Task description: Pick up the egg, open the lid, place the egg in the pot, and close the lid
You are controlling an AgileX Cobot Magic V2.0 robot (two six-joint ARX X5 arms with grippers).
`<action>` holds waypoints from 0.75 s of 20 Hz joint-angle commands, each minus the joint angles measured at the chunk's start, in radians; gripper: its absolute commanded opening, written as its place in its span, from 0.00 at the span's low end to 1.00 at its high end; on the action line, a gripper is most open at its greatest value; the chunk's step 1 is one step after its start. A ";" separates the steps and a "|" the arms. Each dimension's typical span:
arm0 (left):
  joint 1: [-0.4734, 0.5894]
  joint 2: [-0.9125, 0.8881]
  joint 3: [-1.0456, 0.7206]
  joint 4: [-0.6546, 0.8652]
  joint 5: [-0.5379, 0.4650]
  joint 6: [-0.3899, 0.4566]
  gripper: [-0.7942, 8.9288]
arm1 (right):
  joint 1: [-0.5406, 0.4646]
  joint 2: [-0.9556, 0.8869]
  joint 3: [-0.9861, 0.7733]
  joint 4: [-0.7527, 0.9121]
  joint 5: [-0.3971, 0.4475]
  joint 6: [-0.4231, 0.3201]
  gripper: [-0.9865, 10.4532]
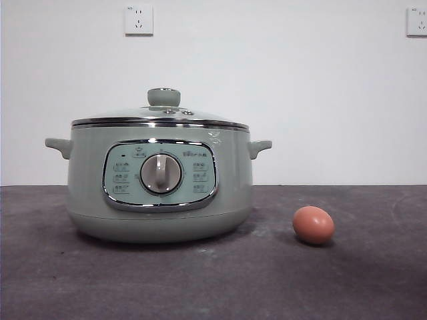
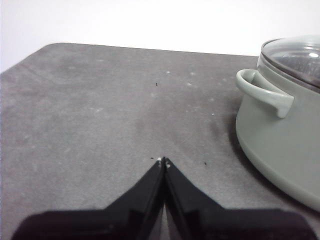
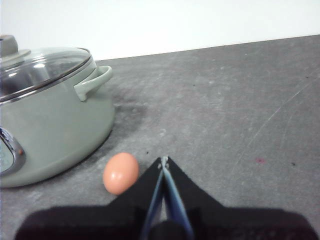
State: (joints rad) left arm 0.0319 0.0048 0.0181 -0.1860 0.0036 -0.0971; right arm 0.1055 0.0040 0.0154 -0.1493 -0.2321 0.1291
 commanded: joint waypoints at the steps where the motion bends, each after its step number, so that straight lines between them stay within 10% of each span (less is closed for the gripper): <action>1: 0.002 -0.003 -0.014 0.004 0.019 -0.070 0.08 | 0.000 -0.003 -0.010 0.000 -0.002 0.073 0.09; 7: 0.002 -0.003 0.016 0.001 0.150 -0.170 0.08 | 0.000 -0.001 0.015 0.003 -0.001 0.277 0.08; 15: 0.002 0.040 0.149 -0.047 0.231 -0.222 0.08 | 0.000 0.116 0.167 -0.017 -0.004 0.279 0.08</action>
State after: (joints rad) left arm 0.0319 0.0376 0.1547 -0.2264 0.2237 -0.3019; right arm 0.1055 0.1005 0.1593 -0.1661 -0.2344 0.3969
